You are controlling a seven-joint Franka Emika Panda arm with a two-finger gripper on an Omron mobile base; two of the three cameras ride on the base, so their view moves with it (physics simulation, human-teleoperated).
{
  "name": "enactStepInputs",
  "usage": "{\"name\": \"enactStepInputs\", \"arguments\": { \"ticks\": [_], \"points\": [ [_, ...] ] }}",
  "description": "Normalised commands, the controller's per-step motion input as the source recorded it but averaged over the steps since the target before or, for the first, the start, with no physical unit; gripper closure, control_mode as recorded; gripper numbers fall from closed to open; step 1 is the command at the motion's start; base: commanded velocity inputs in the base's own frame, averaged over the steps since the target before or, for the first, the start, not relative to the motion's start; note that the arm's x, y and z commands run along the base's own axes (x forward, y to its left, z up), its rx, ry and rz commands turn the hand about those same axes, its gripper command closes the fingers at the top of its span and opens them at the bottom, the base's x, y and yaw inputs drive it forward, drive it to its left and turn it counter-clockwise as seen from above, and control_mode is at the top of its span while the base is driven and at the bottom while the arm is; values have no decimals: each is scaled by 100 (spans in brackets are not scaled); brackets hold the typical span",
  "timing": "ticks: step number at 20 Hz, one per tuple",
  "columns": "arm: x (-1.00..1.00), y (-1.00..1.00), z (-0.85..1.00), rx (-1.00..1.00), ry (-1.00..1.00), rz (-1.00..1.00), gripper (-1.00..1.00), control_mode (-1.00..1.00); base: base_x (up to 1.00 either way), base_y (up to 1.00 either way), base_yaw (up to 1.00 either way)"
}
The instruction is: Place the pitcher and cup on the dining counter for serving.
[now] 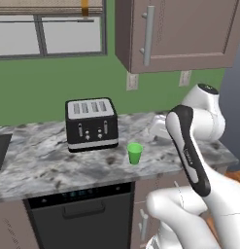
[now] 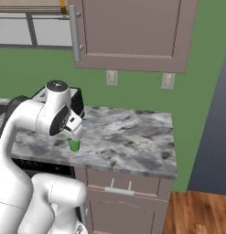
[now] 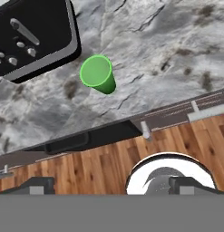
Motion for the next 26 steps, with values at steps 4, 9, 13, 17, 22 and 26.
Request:
{"name": "enactStepInputs", "arguments": {
  "ticks": [4,9,13,17,22,26],
  "points": [
    [55,-43,-16,0,0,0,-100,-100,0,0,0],
    [32,-2,0,0,4,0,-100,-100,0,0,0],
    [20,3,-16,0,7,0,-100,-100,0,0,0],
    [24,22,-57,-8,0,0,-100,-100,0,0,0],
    [45,20,-48,-10,0,0,-100,-100,0,0,0],
    [55,15,-22,-4,2,-1,-100,-100,0,0,0]
  ]
}}
